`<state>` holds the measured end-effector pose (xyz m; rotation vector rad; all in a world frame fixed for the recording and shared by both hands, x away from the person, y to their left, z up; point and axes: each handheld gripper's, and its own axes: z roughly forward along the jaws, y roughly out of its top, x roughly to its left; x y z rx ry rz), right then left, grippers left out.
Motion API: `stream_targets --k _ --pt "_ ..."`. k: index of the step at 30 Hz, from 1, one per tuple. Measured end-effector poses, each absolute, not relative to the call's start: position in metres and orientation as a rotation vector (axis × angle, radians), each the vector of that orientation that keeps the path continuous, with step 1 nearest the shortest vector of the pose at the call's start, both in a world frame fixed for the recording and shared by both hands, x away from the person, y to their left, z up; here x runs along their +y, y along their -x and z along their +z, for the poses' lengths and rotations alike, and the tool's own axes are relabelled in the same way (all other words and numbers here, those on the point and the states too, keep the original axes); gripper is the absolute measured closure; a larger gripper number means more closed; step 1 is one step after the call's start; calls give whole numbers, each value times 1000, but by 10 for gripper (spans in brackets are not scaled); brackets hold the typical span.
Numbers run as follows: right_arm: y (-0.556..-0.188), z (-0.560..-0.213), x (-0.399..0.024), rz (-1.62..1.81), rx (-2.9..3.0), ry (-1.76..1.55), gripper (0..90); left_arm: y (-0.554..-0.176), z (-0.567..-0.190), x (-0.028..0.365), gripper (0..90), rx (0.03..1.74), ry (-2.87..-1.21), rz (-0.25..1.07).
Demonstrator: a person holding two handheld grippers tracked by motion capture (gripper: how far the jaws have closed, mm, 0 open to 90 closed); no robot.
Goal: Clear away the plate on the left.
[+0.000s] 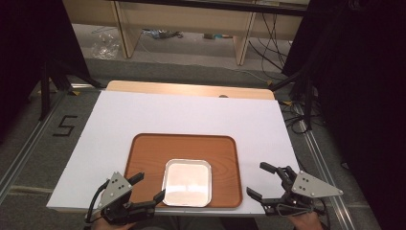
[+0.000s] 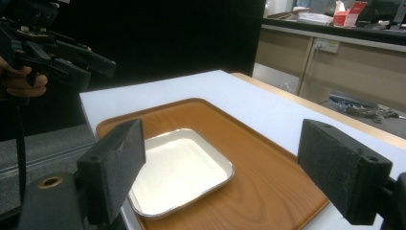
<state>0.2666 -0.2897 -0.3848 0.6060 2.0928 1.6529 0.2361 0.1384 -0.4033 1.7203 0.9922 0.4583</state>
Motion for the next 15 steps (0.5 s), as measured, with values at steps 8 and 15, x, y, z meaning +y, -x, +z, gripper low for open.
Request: stream_targets --k 8,15 --pt "-266 -385 -290 1653 2086 -592 177 -238 -403 139 166 991 -1724 461" --pt "-267 -384 -290 1657 2085 -591 177 -240 -404 140 166 1009 -1721 451"
